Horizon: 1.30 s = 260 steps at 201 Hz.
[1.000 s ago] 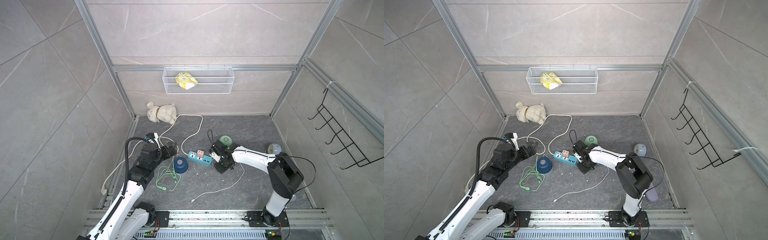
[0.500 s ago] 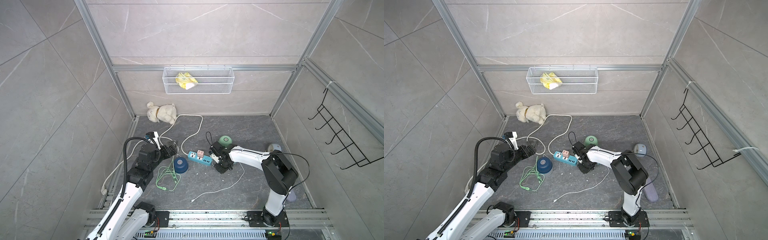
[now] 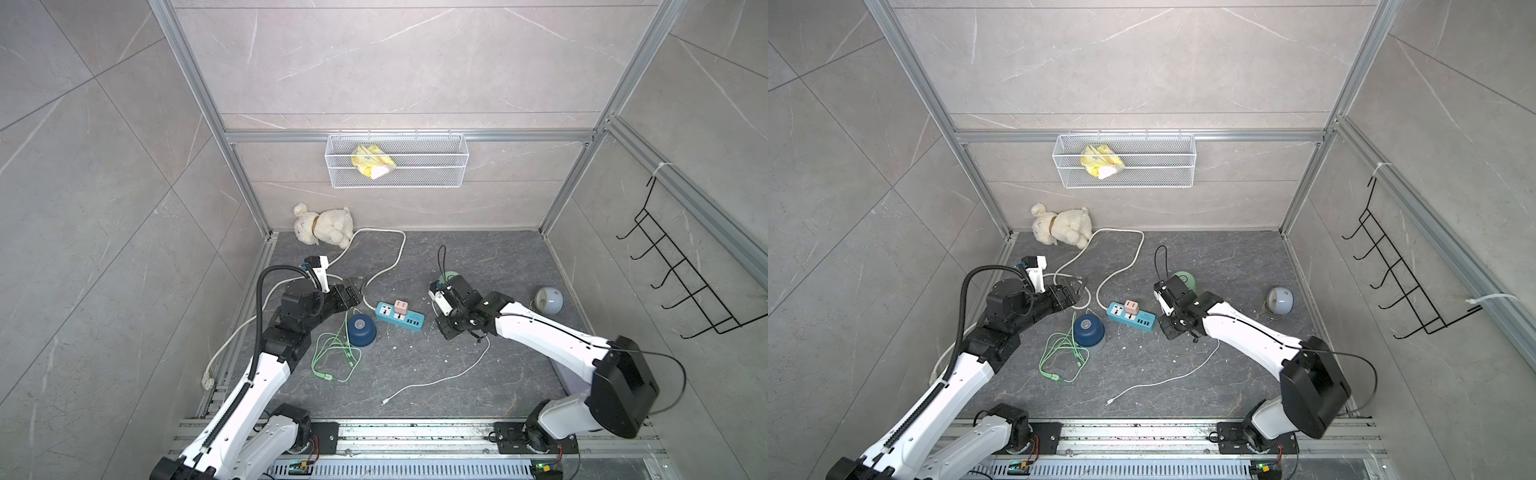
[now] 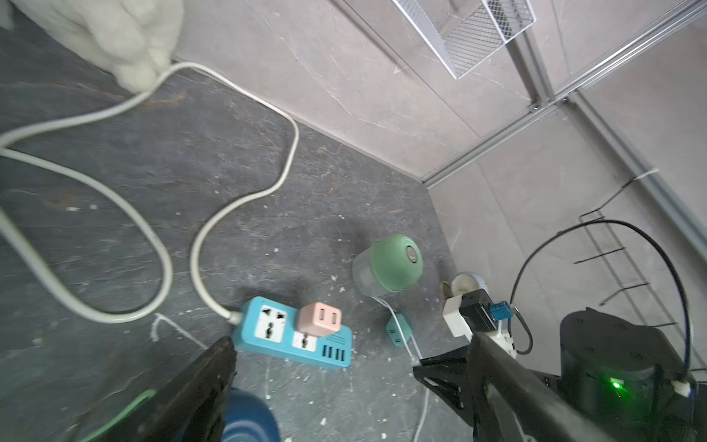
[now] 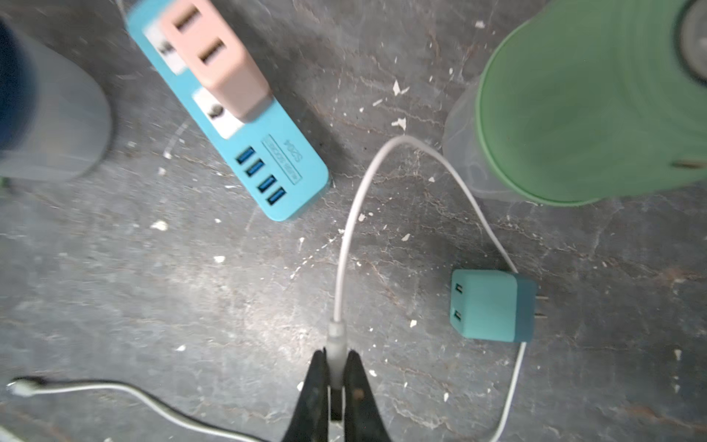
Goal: Charge the cordless meat grinders
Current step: Pick up the charging cable from the center of the board.
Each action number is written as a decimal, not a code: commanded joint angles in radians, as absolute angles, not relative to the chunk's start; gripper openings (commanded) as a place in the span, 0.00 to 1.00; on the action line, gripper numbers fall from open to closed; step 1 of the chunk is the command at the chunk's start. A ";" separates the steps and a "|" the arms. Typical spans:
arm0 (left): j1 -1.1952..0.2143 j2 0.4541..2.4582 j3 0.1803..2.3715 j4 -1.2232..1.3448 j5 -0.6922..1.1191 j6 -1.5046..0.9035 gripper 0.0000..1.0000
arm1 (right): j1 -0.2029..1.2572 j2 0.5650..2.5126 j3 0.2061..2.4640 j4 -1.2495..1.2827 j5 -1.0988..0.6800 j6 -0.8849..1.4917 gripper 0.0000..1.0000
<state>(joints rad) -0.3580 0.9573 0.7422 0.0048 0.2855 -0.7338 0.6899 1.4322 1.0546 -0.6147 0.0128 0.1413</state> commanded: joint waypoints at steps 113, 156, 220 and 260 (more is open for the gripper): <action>-0.777 1.289 0.811 0.334 0.148 -1.176 0.58 | 0.694 1.171 0.937 -0.369 -0.342 0.350 0.00; -0.797 1.341 0.822 0.334 0.148 -1.233 0.49 | 0.694 1.168 0.915 -0.328 -0.370 0.366 0.00; -0.831 1.406 0.834 0.379 0.159 -1.295 0.32 | 0.694 1.190 0.887 -0.286 -0.377 0.370 0.00; -0.830 1.411 0.833 0.376 0.155 -1.290 0.14 | 0.693 1.196 0.876 -0.272 -0.385 0.373 0.00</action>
